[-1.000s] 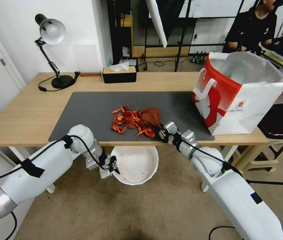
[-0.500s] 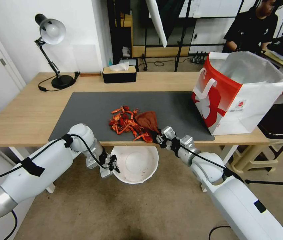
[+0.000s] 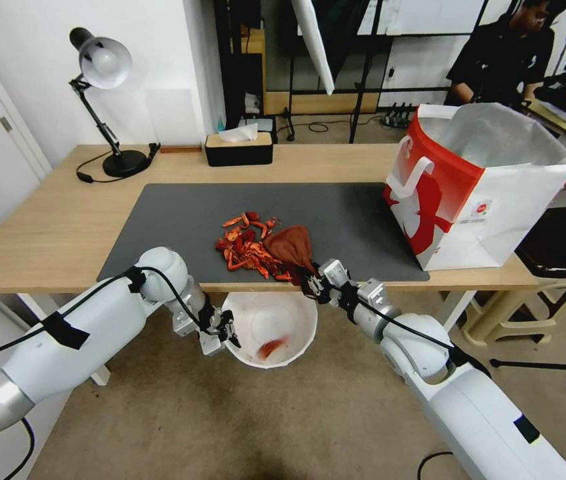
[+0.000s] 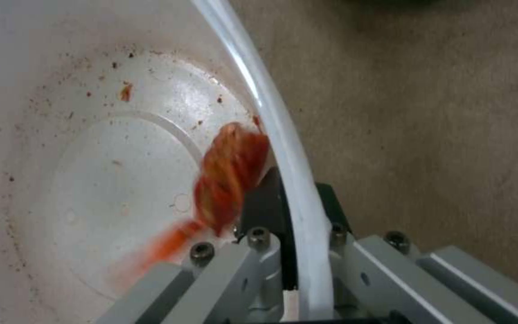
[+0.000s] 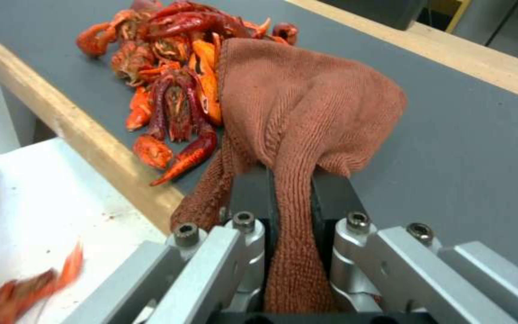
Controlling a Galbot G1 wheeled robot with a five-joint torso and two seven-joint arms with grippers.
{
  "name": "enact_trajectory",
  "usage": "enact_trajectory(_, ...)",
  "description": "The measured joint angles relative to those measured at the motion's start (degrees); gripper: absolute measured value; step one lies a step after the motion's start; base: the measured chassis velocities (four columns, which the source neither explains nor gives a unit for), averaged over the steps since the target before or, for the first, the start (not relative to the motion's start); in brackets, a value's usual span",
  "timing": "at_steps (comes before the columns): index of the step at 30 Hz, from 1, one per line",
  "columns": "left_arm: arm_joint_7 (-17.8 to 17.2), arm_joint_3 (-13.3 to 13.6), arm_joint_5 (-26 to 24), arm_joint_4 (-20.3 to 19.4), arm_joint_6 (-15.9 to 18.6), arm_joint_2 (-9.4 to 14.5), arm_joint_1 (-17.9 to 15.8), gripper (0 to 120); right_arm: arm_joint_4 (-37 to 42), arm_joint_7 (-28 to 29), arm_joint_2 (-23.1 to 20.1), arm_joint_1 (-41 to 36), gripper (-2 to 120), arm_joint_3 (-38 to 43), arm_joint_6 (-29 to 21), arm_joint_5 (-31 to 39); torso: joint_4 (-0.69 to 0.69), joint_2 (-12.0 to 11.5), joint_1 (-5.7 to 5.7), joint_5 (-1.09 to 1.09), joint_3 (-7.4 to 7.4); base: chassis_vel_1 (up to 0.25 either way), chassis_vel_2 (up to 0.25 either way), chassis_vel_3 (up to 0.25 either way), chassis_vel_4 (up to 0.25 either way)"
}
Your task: Sweep shrimp from table into container with towel, then put container into takeout bag.
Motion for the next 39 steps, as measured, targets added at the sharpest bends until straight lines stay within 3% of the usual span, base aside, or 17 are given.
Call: enact_trajectory(39,0.21,-0.56,0.98,-0.18,-0.5,0.51,-0.48,0,5.36,-0.79,0.07,-6.5,8,-1.22,1.32,-4.83,0.0,0.0,0.0,0.0,0.0,0.0,0.0,0.0,0.0)
